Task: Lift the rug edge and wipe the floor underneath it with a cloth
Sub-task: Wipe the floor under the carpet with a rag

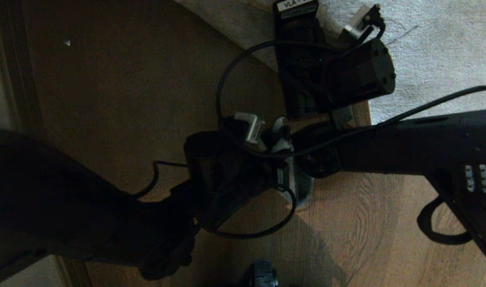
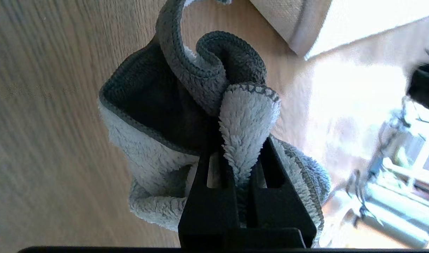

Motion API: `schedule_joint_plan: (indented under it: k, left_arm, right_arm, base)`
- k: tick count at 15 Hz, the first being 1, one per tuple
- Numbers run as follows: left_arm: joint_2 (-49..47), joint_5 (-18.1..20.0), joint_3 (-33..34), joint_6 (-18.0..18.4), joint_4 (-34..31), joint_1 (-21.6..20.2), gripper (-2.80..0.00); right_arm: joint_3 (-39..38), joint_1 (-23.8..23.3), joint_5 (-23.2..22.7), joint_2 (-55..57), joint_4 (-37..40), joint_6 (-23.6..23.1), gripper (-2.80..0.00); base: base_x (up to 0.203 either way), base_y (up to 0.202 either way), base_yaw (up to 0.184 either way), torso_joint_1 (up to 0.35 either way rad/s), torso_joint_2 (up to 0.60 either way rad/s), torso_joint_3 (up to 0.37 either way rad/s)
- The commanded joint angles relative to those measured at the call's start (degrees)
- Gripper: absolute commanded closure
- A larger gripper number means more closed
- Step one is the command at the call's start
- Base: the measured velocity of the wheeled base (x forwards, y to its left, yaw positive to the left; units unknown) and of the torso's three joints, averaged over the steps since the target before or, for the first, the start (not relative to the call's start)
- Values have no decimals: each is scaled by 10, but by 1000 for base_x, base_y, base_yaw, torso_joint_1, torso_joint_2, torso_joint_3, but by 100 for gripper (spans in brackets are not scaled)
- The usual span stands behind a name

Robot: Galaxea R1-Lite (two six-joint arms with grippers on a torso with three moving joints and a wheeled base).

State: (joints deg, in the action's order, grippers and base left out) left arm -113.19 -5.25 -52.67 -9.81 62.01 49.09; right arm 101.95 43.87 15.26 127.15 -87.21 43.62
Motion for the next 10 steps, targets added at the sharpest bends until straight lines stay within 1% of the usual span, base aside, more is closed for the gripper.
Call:
schedule_joint_plan:
  k: [1, 4, 7, 10]
  left_arm:
    - [-35, -12, -32, -1, 5, -3, 0]
    - [-49, -23, -54, 0, 8, -28, 0]
    - [-70, -40, -80, 0, 36, -53, 0]
    - [-78, -43, -99, 3, 41, -72, 0]
  right_arm:
    - [0, 1, 1, 2, -27, 1, 0]
    - [-1, 1, 1, 2, -27, 1, 0]
    - [0, 1, 1, 2, -27, 0, 0]
    - [1, 1, 1, 2, -27, 1, 0]
  base:
    - [0, 0, 0, 0, 0, 0]
    - [0, 0, 0, 0, 0, 0]
    - [0, 0, 0, 0, 0, 0]
    - [0, 0, 0, 0, 0, 0]
